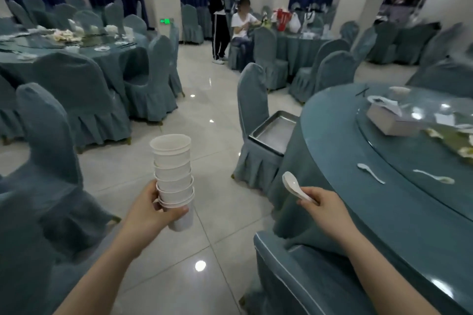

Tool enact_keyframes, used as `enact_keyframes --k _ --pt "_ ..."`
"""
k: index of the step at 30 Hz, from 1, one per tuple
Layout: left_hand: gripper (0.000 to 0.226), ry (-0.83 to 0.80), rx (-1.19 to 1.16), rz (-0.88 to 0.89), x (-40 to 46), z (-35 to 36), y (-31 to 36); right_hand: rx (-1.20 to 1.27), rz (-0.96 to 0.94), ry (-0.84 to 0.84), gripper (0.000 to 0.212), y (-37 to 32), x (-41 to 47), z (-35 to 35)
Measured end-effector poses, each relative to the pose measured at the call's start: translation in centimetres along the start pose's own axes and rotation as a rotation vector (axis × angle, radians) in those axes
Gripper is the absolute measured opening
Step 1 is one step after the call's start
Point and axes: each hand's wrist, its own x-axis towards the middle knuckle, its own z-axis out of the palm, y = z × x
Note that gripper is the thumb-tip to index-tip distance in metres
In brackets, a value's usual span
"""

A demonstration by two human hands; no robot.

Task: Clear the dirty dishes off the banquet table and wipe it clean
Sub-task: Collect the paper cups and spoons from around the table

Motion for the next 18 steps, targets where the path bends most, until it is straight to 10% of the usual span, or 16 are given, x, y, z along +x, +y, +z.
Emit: enact_keyframes --k 18 --pt "0.056 -0.471 0.148 0.256 37.8 7.3 3.3 0.008 0.494 0.479 0.011 3.1 22.0 2.1"
